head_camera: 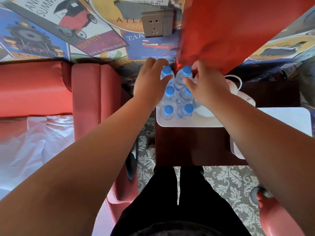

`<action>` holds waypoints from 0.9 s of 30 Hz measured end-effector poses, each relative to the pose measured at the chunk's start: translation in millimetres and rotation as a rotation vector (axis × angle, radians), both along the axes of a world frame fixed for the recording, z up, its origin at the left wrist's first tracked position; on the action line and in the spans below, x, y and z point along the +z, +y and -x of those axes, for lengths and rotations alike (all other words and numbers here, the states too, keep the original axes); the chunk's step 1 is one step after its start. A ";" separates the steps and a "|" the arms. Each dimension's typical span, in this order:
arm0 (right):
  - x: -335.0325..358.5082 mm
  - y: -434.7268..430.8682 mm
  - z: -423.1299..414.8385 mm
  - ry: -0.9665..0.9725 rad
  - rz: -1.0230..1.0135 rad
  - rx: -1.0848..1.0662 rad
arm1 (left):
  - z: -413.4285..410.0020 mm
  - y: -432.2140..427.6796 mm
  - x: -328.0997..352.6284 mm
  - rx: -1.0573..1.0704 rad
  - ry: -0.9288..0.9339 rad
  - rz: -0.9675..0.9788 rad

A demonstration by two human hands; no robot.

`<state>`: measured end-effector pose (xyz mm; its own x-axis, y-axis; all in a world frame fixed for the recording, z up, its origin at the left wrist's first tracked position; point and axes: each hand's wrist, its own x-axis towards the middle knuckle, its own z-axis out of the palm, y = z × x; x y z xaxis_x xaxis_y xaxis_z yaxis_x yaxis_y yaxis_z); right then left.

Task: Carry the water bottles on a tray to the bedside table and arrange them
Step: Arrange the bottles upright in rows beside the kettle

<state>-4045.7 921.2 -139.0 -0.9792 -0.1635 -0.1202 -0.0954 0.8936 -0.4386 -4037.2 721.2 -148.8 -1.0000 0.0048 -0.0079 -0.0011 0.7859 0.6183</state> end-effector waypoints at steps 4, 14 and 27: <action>-2.4 8.8 -17.0 -0.119 -0.134 0.241 | -16.6 7.2 3.1 -0.219 -0.229 0.099; -1.6 -7.6 -5.1 -0.140 -0.260 0.176 | -12.1 0.5 0.4 -0.050 -0.210 0.238; -3.2 -10.3 -0.1 -0.114 -0.306 0.177 | -3.3 -14.0 -1.2 -0.060 -0.198 0.188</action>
<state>-4045.6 910.8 -142.2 -0.9165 -0.2689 -0.2961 -0.2262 0.9590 -0.1708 -4033.9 707.1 -149.9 -0.9769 0.0436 -0.2093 -0.0575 0.8893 0.4537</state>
